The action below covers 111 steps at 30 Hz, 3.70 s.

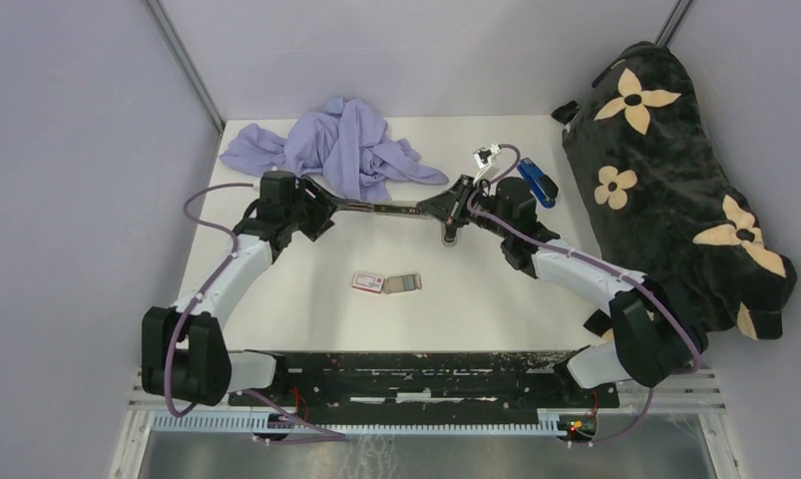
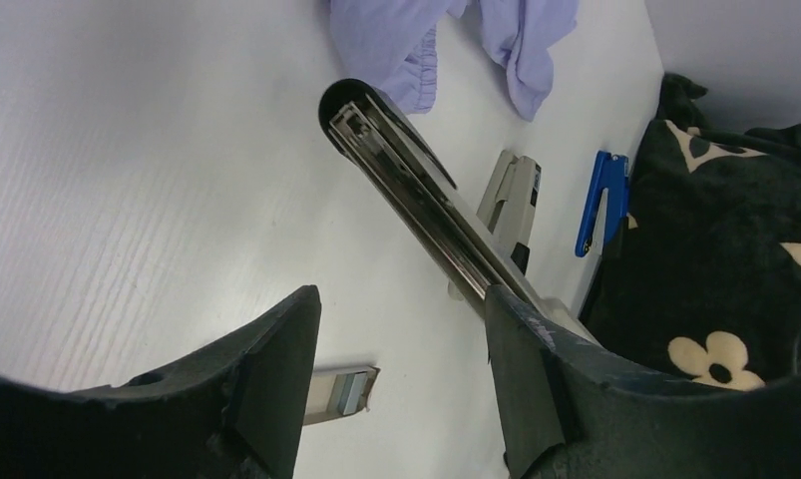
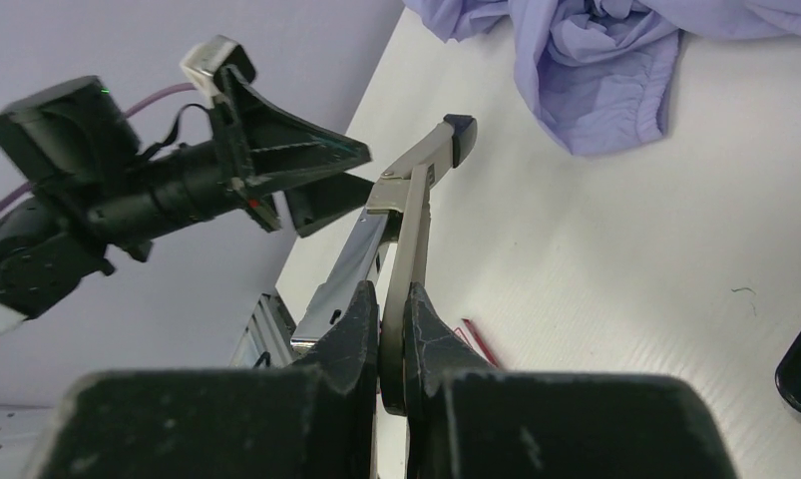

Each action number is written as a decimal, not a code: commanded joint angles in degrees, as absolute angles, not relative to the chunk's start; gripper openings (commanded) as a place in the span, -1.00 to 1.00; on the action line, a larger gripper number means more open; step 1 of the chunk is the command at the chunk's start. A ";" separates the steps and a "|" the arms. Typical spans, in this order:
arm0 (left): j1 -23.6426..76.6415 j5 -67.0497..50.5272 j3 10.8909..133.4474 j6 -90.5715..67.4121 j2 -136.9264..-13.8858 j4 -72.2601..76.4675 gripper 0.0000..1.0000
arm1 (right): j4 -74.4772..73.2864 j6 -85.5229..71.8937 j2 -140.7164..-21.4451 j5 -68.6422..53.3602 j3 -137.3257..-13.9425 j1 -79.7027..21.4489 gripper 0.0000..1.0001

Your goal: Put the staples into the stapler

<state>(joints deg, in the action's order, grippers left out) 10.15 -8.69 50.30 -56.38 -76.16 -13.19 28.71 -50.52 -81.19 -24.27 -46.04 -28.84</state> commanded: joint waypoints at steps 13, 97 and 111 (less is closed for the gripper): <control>16.05 -9.55 56.13 -68.55 -74.60 -21.06 0.53 | 51.73 -42.73 -87.02 -8.41 -42.86 -39.20 -0.99; 17.27 15.07 74.56 -55.57 -106.73 -34.11 -0.94 | 20.53 -24.86 -85.53 2.92 -44.85 -44.16 0.72; 23.89 22.19 78.05 -52.46 -110.19 -37.07 -0.69 | -10.70 -19.47 -83.44 15.17 -58.35 -36.97 0.92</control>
